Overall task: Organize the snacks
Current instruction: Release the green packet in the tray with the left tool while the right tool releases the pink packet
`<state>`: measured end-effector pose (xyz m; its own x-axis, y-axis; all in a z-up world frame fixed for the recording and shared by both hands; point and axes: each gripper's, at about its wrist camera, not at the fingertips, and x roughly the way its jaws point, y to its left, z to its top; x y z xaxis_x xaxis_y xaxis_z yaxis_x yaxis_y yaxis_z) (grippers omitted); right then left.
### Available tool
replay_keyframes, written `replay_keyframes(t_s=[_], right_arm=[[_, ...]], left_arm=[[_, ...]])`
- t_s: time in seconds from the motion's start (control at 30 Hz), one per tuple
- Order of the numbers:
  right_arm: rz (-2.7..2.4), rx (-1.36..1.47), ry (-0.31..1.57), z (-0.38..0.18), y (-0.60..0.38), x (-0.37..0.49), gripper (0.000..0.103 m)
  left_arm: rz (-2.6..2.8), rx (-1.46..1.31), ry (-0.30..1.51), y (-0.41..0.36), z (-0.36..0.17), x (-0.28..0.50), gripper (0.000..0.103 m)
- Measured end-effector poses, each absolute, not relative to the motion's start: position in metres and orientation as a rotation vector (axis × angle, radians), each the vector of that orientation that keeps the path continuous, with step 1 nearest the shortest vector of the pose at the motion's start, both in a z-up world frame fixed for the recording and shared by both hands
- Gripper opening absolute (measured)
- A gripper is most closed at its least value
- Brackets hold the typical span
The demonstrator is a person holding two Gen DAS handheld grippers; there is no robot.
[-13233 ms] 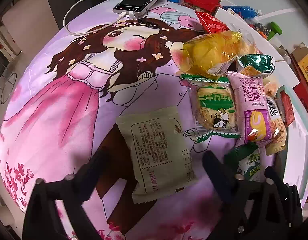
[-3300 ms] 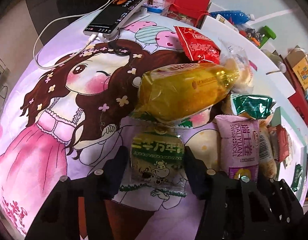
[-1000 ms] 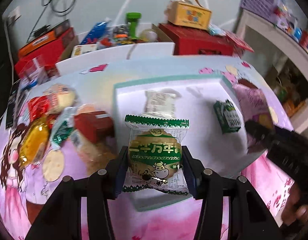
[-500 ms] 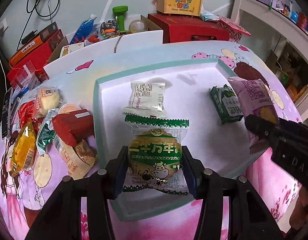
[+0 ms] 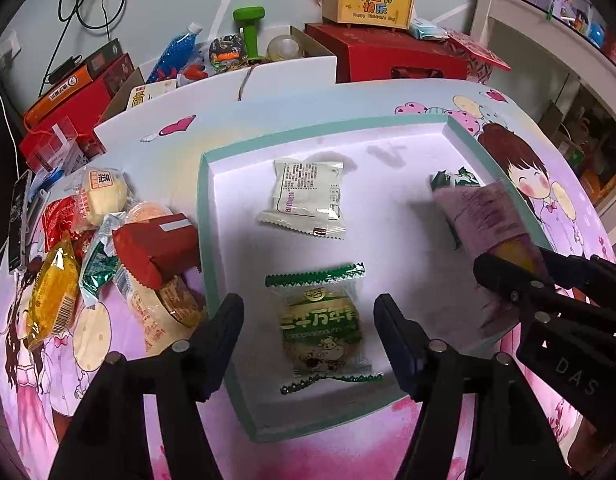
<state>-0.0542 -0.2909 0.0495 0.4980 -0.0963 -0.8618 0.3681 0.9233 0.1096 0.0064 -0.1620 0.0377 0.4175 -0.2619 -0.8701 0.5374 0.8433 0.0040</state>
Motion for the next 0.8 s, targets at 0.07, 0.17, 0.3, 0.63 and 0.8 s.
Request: replay_keyframes(t_s=[0.07, 0.17, 0.3, 0.63, 0.8], right_arm=[[-0.283, 0.296, 1.009, 0.051, -0.290, -0.054, 0.048], [-0.281, 0.291, 1.005, 0.053, -0.289, -0.054, 0.048], [-0.283, 0.288, 1.012, 0.051, -0.289, -0.053, 0.051], [-0.293, 0.270, 1.025, 0.045, -0.289, -0.051, 0.092], [-0.298, 0.280, 1.020, 0.044, -0.292, -0.052, 0.103]], left_arm=[[-0.505, 0.298, 1.023, -0.160, 0.039, 0.007, 0.069], [-0.491, 0.289, 1.028, -0.155, 0.040, 0.009, 0.069], [-0.463, 0.256, 1.035, -0.146, 0.042, 0.015, 0.069], [-0.382, 0.200, 1.053, -0.125, 0.038, 0.027, 0.091], [-0.352, 0.173, 1.059, -0.116, 0.035, 0.031, 0.098]])
